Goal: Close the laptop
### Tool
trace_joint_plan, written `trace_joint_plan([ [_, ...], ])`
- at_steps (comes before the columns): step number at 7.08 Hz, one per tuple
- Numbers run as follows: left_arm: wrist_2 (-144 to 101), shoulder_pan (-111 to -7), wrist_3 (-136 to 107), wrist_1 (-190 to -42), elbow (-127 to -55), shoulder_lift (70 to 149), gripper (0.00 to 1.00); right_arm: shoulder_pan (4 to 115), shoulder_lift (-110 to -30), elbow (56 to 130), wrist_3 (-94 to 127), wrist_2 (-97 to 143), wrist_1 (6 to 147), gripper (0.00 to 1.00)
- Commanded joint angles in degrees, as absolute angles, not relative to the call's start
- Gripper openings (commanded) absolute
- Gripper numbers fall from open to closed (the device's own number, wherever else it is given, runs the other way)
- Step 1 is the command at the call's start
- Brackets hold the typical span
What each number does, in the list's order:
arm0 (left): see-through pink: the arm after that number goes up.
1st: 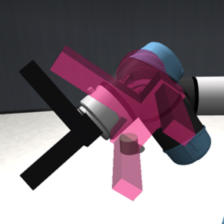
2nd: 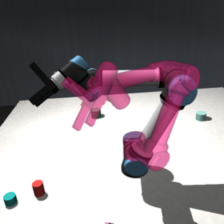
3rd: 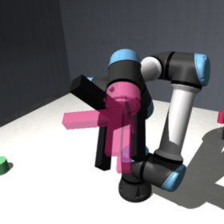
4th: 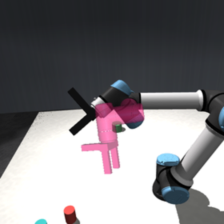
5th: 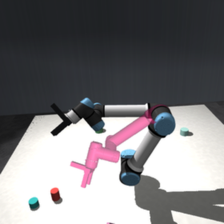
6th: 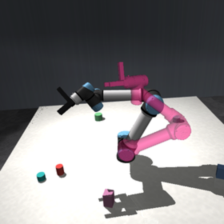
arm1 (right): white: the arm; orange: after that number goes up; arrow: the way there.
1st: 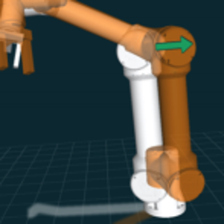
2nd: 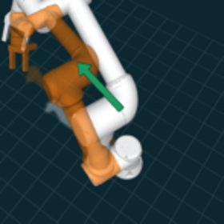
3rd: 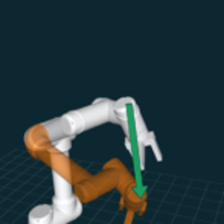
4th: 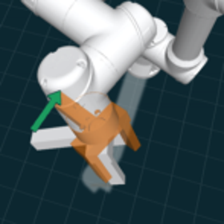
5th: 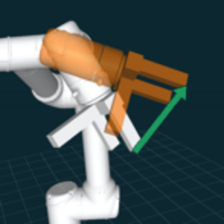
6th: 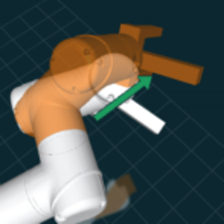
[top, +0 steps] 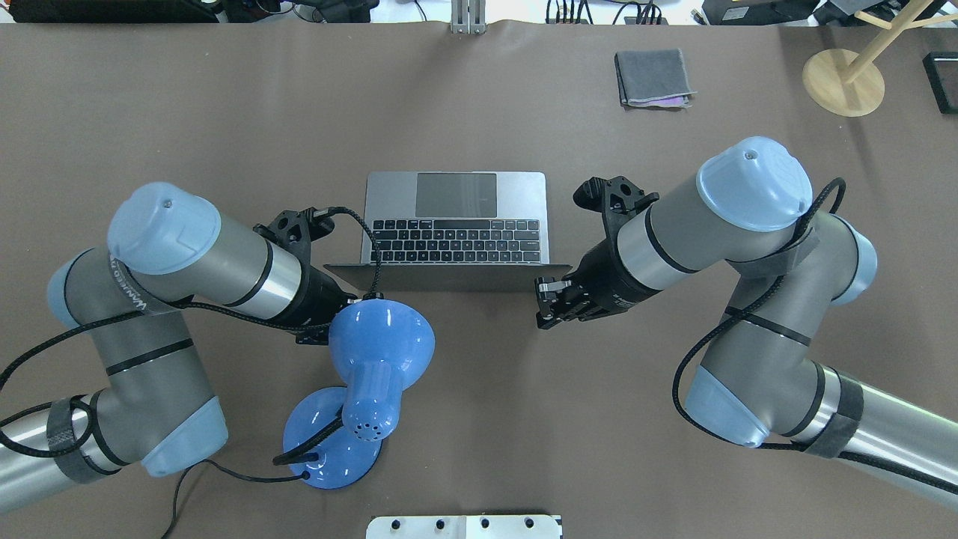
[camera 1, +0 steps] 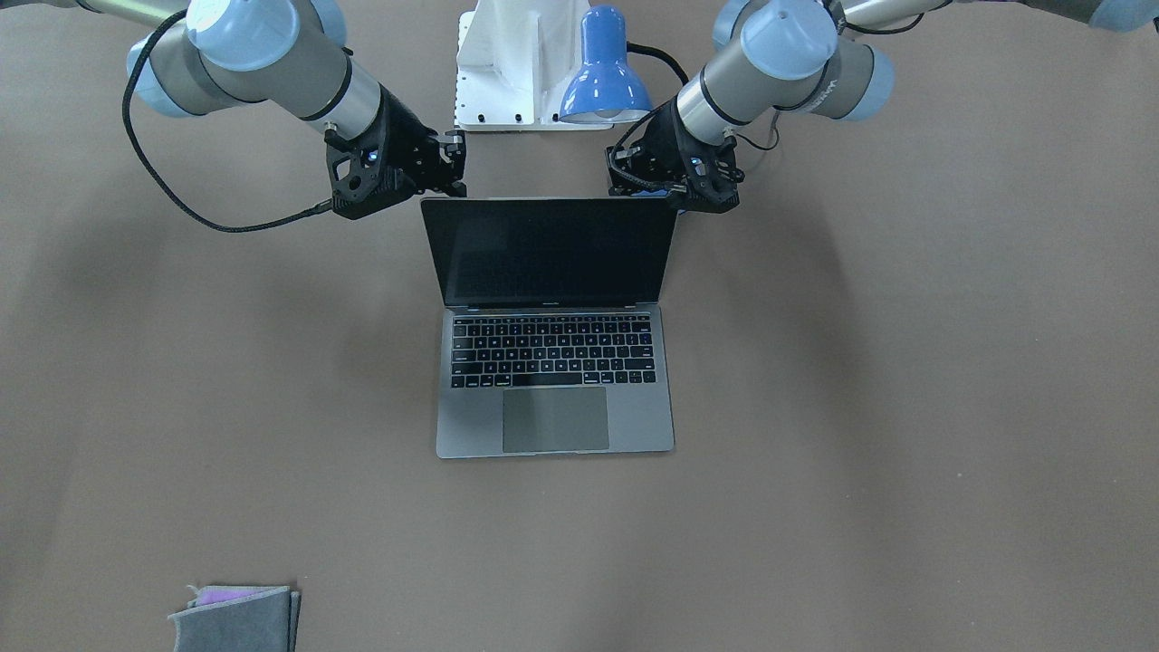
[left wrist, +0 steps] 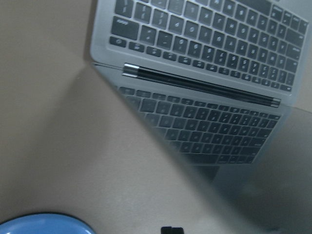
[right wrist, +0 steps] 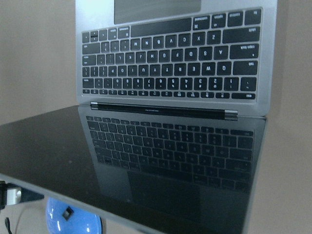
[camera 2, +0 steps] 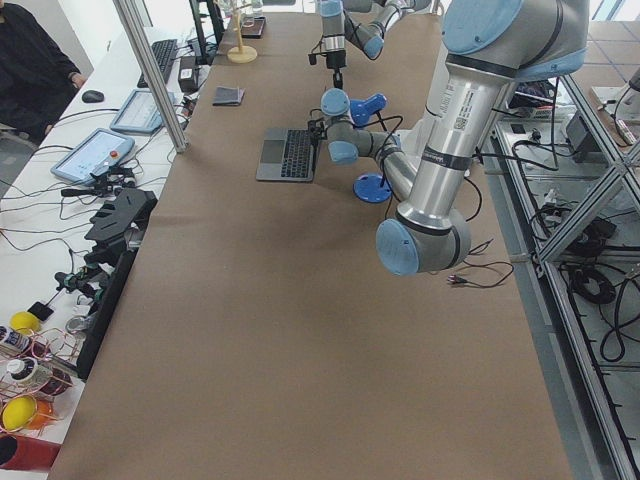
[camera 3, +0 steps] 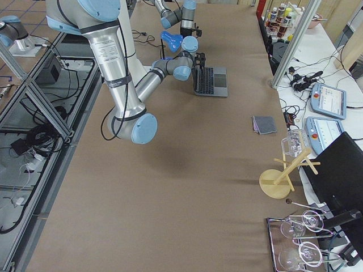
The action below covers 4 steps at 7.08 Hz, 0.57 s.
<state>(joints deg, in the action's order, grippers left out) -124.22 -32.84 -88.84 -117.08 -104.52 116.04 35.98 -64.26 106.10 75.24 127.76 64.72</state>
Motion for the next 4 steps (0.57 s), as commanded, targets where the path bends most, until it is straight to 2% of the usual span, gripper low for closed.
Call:
trace_joint_plan([
  [1, -124.36, -37.41, -88.42, -115.05, -101.79, 119.96, 0.00, 38.40, -59.53, 101.72, 75.06, 127.44, 64.69, 0.00],
  [4, -124.28, -42.27, -85.98, -115.58, -92.13, 125.50, 0.00, 42.09, -55.03, 95.21, 74.36, 127.27, 64.42, 0.00],
])
